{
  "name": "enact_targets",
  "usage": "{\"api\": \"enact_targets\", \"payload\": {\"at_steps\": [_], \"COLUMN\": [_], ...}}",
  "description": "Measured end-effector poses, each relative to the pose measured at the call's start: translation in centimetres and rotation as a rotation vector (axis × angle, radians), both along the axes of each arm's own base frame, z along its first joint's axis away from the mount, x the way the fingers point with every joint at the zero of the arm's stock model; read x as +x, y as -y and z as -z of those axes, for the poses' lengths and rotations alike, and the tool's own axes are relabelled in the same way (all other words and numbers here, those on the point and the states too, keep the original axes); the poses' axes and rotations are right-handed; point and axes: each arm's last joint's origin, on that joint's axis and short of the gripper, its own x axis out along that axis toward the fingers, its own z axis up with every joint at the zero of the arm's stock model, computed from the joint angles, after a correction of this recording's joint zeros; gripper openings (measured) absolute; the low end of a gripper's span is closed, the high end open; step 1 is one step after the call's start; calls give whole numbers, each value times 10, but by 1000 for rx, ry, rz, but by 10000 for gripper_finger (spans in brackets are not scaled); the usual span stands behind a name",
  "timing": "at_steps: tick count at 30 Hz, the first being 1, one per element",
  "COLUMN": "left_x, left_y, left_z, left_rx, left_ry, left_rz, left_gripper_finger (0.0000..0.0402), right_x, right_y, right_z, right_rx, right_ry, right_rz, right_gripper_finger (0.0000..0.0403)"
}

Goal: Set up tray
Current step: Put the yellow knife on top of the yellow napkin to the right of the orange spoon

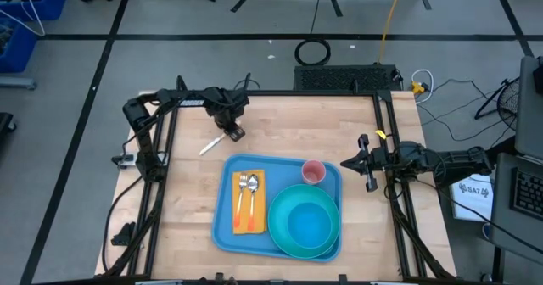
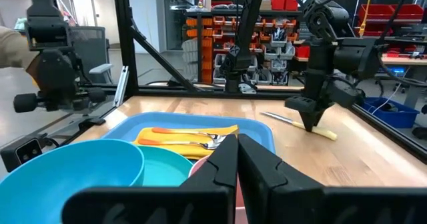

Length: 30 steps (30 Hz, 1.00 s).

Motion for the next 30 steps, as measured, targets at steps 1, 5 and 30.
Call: {"api": "enact_targets", "payload": {"at_steps": [1, 5, 30], "left_x": [1, 9, 46], "left_y": [3, 15, 94], "left_z": [0, 0, 1], "left_rx": [0, 55, 384], "left_ry": [-4, -50, -241], "left_rz": [46, 221, 672], "left_gripper_finger": [88, 88, 63], "right_x": [0, 0, 0], "right_y": [0, 0, 1], "right_z": [0, 0, -1], "right_rx": [0, 0, 14], "right_ry": [0, 0, 9], "right_rz": [0, 3, 25], "right_gripper_finger": [4, 4, 4]}}
